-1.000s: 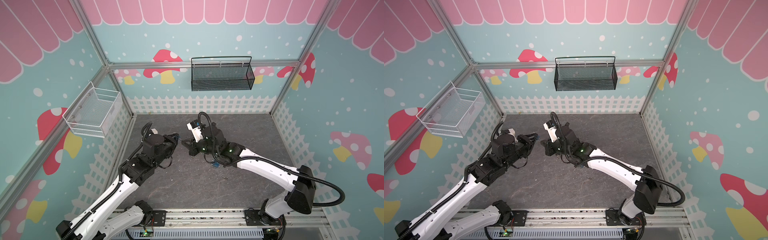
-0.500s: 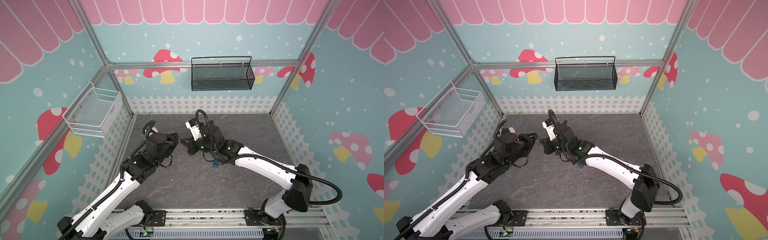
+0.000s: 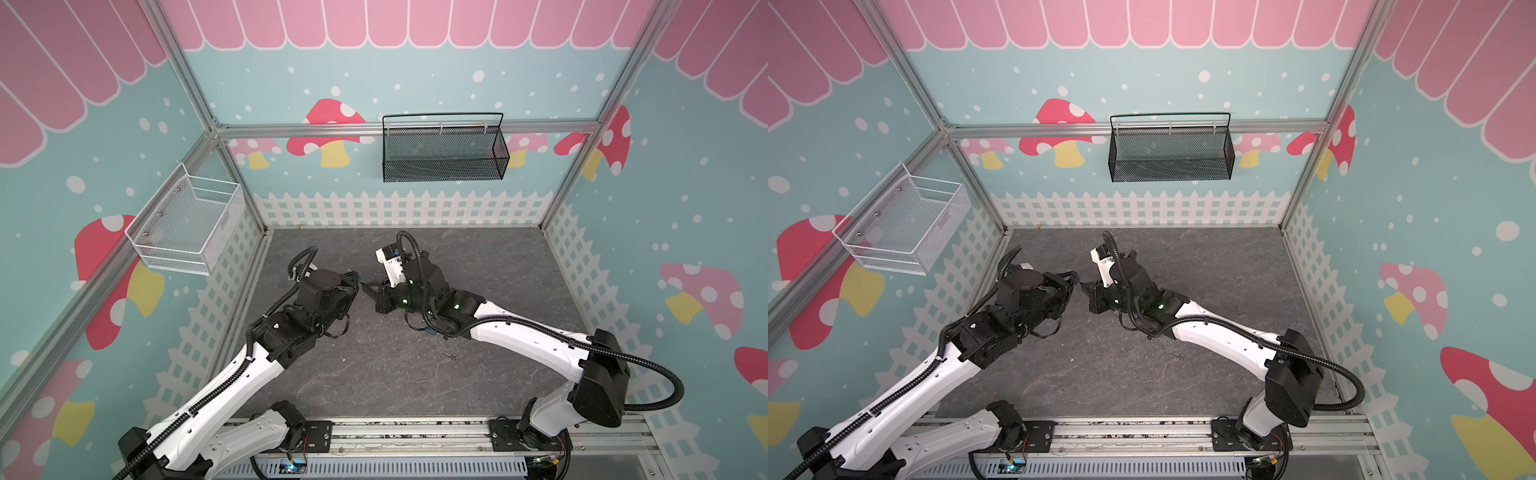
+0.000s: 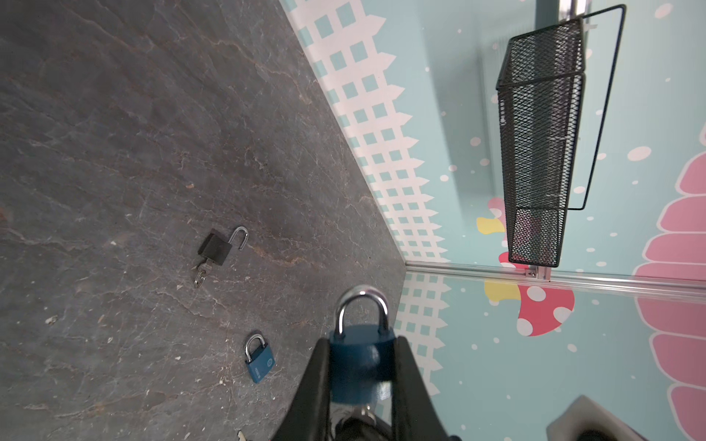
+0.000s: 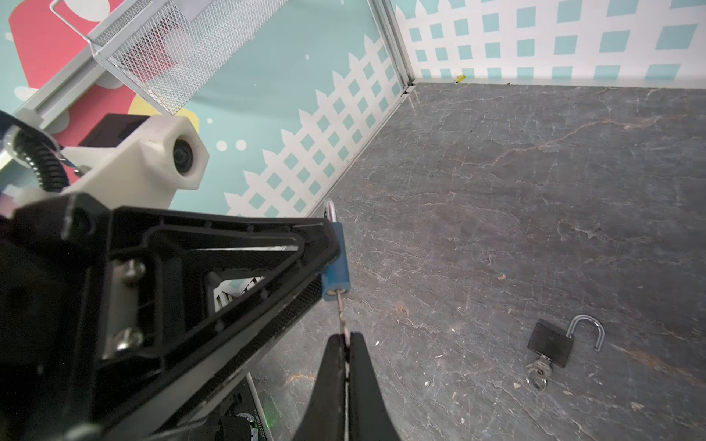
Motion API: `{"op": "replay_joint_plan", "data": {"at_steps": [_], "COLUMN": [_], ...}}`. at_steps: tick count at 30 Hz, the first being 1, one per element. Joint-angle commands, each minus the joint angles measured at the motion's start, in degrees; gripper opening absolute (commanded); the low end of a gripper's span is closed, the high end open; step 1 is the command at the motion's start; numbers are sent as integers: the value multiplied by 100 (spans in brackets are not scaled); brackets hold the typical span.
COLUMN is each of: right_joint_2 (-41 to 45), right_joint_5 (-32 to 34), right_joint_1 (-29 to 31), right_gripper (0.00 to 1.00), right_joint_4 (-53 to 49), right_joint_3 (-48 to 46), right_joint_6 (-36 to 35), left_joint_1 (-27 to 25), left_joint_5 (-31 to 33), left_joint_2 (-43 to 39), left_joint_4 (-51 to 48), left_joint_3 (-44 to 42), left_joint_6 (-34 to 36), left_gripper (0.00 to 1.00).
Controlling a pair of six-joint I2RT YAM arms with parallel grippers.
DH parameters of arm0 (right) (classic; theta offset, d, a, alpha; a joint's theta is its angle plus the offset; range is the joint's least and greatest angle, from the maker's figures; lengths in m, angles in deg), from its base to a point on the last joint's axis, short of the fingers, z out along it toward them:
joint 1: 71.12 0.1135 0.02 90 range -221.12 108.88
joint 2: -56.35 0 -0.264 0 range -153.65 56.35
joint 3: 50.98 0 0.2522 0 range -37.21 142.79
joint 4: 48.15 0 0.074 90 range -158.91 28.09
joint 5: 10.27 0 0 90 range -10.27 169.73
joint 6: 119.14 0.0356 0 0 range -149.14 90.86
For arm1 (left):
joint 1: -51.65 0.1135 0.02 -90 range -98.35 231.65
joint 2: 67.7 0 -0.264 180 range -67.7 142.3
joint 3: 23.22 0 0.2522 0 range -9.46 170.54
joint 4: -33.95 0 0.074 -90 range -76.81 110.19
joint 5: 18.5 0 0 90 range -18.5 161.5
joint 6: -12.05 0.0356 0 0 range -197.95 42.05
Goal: Unlock with the key
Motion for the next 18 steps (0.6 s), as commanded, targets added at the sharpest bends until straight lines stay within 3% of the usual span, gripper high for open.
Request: {"op": "replay_joint_plan", "data": {"at_steps": [1, 7, 13, 18], "right_joint_2": [80, 115, 176, 284], "right_joint_5": [145, 599, 147, 265], "right_joint_1": [100, 106, 74, 69], "right_gripper": [0, 0, 0, 0], "right_joint_4": [506, 503, 345, -336], "right_joint_3": [-200, -210, 20, 71], "right_joint_6": [120, -218, -376, -313], "left_joint_1": [-6, -5, 40, 245], "left_joint_5": [-113, -159, -119, -39], "left_joint_2": [-210, -292, -286, -461], "left_joint_4": [368, 398, 211, 299], "left_joint_3": [-162, -222, -298, -485], "left_joint_6": [-730, -768, -725, -960], "left_gripper": [0, 0, 0, 0]}}
